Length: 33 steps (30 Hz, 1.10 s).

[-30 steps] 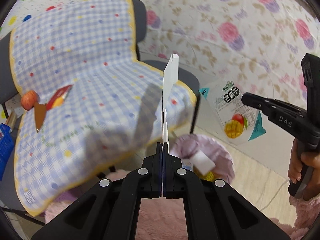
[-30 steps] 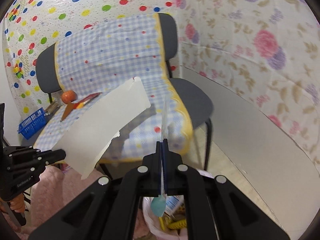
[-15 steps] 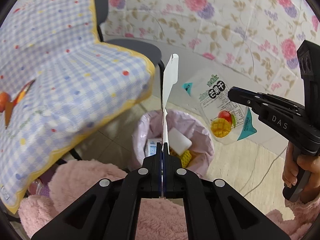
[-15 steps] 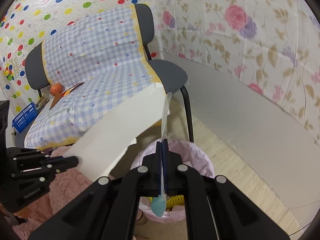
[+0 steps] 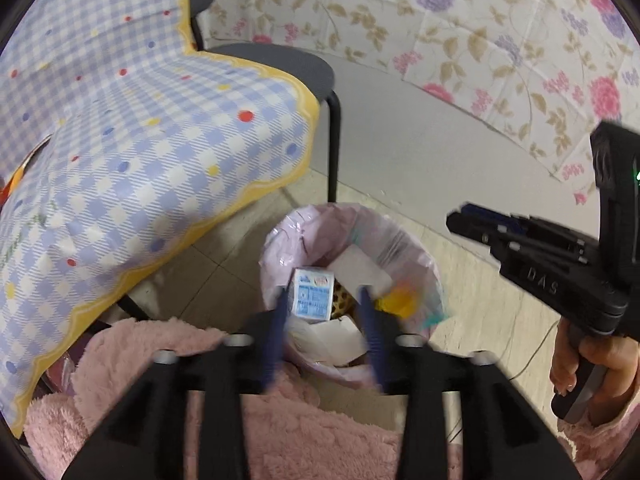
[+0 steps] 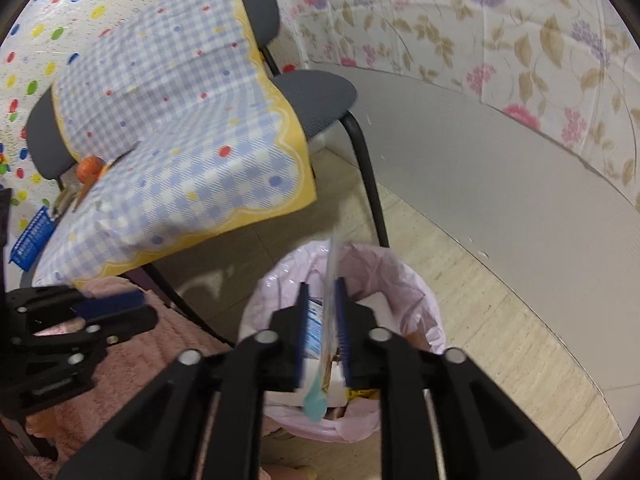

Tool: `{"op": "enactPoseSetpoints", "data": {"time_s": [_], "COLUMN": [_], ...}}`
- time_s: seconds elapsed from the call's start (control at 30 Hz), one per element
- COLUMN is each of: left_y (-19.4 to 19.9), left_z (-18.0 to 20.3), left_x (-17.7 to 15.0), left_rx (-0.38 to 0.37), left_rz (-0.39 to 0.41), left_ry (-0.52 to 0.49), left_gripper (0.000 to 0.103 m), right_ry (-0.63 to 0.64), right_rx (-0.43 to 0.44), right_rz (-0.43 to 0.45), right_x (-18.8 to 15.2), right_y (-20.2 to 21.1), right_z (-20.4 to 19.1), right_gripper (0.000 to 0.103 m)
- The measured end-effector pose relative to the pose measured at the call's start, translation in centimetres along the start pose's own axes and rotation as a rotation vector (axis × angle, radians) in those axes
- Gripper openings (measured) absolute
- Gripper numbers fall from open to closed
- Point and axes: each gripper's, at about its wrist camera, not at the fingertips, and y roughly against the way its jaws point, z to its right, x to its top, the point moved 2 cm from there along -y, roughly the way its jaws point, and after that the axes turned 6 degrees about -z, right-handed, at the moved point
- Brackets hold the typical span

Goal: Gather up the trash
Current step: 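Carry the strip and candy package over the trash bin and open both grippers, then move both open grippers back over the chair seat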

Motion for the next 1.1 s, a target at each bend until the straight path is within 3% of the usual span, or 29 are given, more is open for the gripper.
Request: {"op": "enactPoseSetpoints", "data": {"time_s": [0.17, 0.4, 0.63, 0.77, 1.03, 1.1], "left_y": [2.1, 5.4, 9.6, 11.5, 15.2, 16.2], "left_z": [-2.1, -5.3, -9.5, -12.3, -19.2, -21.1], "left_x": [0.3, -0.5, -1.5, -2.0, -3.6, -3.9], "left_rx": [0.034, 0.108, 0.220, 0.281, 0.412, 0.455], "left_rz": [0.055, 0.122, 0.218, 0.262, 0.307, 0.317], "left_ry": [0.061, 0.136, 0.216, 0.276, 0.414, 0.452], "left_gripper": [0.051, 0.052, 0.052, 0.062, 0.066, 0.070], "right_ry": [0.001, 0.043, 0.123, 0.144, 0.283, 0.320], "right_rx": [-0.030, 0.083, 0.146, 0.181, 0.236, 0.242], "right_rz": [0.044, 0.110, 0.137, 0.125, 0.098, 0.096], "right_x": [0.9, 2.8, 5.5, 7.6, 10.5, 11.1], "right_y": [2.0, 5.2, 5.6, 4.7, 2.3, 1.7], "right_z": [0.3, -2.2, -7.1, -10.2, -18.0, -19.9], "right_gripper": [0.033, 0.033, 0.033, 0.033, 0.034, 0.038]}}
